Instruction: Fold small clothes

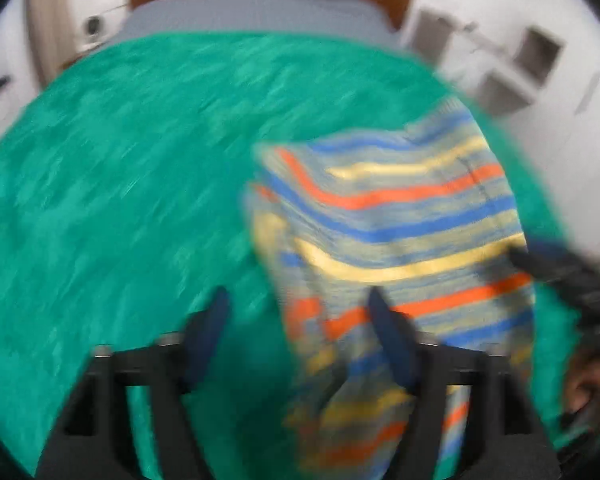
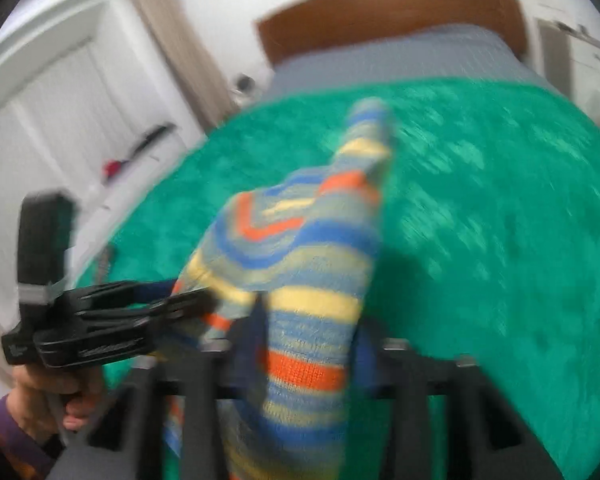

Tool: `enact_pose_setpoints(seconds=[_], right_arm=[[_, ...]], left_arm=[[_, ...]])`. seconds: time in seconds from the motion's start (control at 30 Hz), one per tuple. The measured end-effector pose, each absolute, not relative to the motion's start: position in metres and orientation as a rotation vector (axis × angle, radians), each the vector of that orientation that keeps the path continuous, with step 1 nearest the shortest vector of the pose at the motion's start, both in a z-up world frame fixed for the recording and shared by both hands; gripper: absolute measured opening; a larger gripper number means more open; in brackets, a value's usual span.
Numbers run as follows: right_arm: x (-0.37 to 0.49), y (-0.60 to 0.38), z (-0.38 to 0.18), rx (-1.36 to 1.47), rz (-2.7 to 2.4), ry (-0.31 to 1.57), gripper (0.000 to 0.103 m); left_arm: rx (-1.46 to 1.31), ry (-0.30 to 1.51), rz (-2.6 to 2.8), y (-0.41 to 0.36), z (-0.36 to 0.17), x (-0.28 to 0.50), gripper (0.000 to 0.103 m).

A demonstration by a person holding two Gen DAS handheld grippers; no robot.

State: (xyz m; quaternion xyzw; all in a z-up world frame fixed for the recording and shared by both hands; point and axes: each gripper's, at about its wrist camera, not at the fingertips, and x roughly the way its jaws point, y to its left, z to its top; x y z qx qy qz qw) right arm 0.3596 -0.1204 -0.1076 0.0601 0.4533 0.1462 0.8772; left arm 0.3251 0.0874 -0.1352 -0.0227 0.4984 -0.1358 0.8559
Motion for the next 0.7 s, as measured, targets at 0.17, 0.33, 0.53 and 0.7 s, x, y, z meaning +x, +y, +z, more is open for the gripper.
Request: enact_pose_setpoints(seconds=[0.17, 0.33, 0.53, 0.7], right_arm=[[0.295, -0.160, -0.136, 0.015, 0.148, 1.002, 0.086], [0.206, -0.171, -0.116, -0.057, 0.058, 0.998, 0.094], [0.154, -0.152, -0.054, -0.017, 0.070, 0.938, 0.101], [0.127, -0.137, -0.017, -0.034, 0.052, 0.893, 0.102]], left_arm=[[0.004, 1.004, -0.151, 0.105, -0.154, 0.238, 0.081], [0.046, 0.864, -0.111, 0.088, -0.103, 0.176, 0.101], [0.105, 0.680, -0.106, 0.065, -0.024, 0.121, 0.103], [0.098, 0.713, -0.050, 0.064, -0.004, 0.084, 0.103]])
